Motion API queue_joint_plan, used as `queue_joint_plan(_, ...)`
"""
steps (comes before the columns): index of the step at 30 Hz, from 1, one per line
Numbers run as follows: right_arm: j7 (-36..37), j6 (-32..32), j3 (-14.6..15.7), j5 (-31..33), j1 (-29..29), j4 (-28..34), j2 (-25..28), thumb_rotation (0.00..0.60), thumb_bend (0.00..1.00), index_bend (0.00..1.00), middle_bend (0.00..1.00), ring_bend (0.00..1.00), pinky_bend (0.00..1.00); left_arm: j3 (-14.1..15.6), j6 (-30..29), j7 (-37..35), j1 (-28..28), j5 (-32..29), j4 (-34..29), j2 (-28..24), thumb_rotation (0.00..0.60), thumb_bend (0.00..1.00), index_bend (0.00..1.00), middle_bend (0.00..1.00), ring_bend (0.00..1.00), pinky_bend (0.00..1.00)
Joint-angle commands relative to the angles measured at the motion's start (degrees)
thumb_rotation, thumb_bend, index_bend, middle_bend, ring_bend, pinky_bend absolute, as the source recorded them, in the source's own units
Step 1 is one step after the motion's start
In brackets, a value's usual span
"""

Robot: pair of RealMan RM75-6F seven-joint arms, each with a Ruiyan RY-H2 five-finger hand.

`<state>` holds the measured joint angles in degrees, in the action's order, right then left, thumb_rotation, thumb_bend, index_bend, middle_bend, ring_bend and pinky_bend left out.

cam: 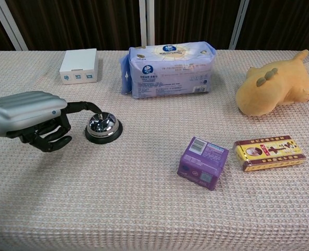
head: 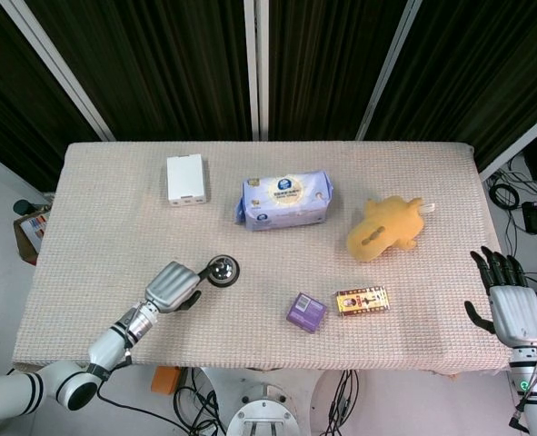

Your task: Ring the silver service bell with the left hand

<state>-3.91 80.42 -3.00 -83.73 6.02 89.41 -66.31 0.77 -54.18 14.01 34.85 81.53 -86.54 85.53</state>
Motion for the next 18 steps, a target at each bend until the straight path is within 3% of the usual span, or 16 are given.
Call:
queue_joint_plan(1, 0.0, 0.1, 0.0, 0.0, 0.0, 0.1, 0.1, 0.6, 0.23, 0.0, 0.0, 0.0, 0.0, -0.1, -0.1, 0.1, 0.0, -0.2, 0.0, 0.1, 0.6, 0.52, 0.14, 0.8, 0.79, 0.66)
queue_joint_plan(7, 0.1, 1.0, -0.1, -0.7, -0.2, 0.7, 0.6, 0.6, 0.23, 0.0, 0.0, 0.0, 0.0, -1.7, -9.1, -1.6, -2.6, 3.2, -2.5, -2.5, 0.6, 0.49, 0.14, 0.78, 0.77, 0.66)
queue_joint_plan(12, 0.3, 2.4, 0.2, -1.4, -0.9, 1.1, 1.4, 0.6, 0.23, 0.0, 0.0, 0.0, 0.0, -0.4, -24.4, -0.3, -10.7, 7.2, -4.4, -8.1, 0.6, 0.38, 0.14, 0.62, 0.64, 0.65)
queue_joint_plan(16, 0.5, 4.2, 0.2, -1.0, -2.3, 0.1, 1.8, 0.6, 0.22, 0.0, 0.0, 0.0, 0.0, 2.0, -34.8, 4.5, -19.4, 6.2, -3.1, -12.0, 0.598, 0.22, 0.13, 0.22, 0.22, 0.47)
queue_joint_plan(18, 0.1, 5.4, 0.3, -0.7, -3.2, -1.3, 1.8, 0.6, 0.2, 0.0, 0.0, 0.0, 0.0, 3.6, -37.1, 5.0, -23.3, 4.1, -4.1, -14.2, 0.52, 0.12, 0.12, 0.08, 0.09, 0.32)
